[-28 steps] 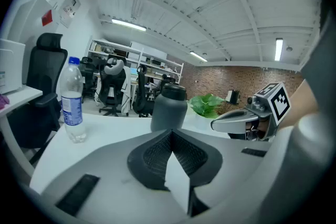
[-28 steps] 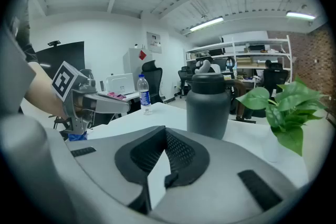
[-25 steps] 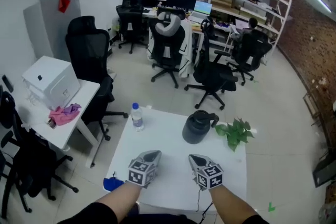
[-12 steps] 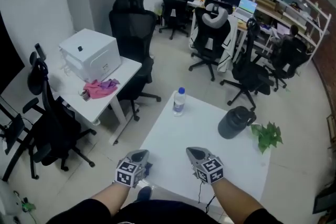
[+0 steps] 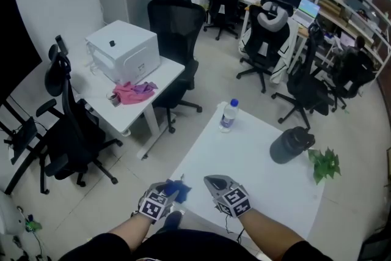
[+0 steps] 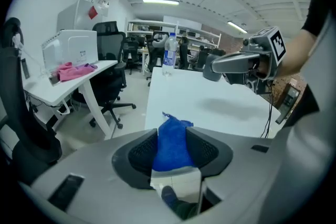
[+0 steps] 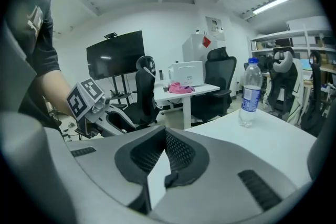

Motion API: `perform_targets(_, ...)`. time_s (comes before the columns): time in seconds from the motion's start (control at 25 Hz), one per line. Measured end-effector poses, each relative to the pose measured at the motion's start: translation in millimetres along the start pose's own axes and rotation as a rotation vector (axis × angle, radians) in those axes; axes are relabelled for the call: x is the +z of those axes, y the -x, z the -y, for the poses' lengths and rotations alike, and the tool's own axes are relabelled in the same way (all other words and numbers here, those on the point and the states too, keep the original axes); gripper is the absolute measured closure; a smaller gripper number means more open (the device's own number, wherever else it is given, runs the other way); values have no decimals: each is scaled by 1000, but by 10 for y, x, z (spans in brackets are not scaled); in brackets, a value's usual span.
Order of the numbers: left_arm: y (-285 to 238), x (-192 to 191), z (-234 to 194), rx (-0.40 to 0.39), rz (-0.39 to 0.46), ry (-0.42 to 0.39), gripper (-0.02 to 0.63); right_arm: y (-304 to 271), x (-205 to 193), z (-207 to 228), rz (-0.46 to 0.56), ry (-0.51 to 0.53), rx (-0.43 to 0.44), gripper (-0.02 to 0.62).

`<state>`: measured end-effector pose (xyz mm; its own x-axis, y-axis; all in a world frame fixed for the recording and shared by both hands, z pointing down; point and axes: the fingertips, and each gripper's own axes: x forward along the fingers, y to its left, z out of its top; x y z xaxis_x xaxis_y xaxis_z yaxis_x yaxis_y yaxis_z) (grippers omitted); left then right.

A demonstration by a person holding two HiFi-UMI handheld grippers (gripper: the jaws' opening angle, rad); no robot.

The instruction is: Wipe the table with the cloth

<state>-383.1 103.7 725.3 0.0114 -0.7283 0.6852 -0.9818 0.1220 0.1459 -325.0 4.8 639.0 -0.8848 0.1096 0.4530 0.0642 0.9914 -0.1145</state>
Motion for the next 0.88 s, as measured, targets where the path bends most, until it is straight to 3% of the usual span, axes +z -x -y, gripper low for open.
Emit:
perform_targets(0.08,-57,-63,1,-9,-38,0,400,-74,-28,-96,-10,5,23,583)
perform_targets(0.36,-206,-261,10,-61,-186,47,347,-152,-84,-195,-31,5,40,583)
perform_targets(0.52,-273,-279,12,-58,-223,36,347,-107,-111,-147,-40,2,24,583)
perform_targets(0.68,-307,-319,55,-79,-269,-28,348,-46,-119,-95,-36,-5,7,583)
perform_targets(0.88,-320,-297,70,-128,-244,-50,371,48,-119,-28,-26,-26,-21,583)
